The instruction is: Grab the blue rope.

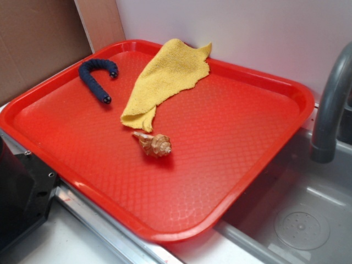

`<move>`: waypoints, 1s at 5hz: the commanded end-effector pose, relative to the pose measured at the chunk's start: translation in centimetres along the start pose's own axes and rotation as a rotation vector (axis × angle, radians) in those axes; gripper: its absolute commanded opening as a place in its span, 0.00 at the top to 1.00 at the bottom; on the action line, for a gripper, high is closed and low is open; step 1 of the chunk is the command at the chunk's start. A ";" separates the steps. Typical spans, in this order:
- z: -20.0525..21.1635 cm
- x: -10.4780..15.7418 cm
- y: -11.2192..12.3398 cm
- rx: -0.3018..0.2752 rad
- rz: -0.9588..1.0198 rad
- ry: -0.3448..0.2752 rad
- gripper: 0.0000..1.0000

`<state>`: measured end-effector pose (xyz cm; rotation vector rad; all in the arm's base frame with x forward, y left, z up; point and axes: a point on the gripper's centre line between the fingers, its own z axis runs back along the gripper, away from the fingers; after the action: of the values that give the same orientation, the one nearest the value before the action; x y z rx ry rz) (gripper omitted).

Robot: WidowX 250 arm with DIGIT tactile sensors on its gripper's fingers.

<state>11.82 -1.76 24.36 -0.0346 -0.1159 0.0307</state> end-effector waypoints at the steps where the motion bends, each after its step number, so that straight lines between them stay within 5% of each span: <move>1: 0.0 0.0 0.0 0.000 0.000 0.000 0.00; 2: -5.0 1.2 5.1 0.088 0.241 0.087 0.00; 3: -9.8 4.1 7.8 0.171 0.488 -0.002 0.00; 5: -16.7 8.0 8.6 0.118 0.753 -0.012 0.00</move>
<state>21.21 6.00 7.17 0.0528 -0.0527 0.7830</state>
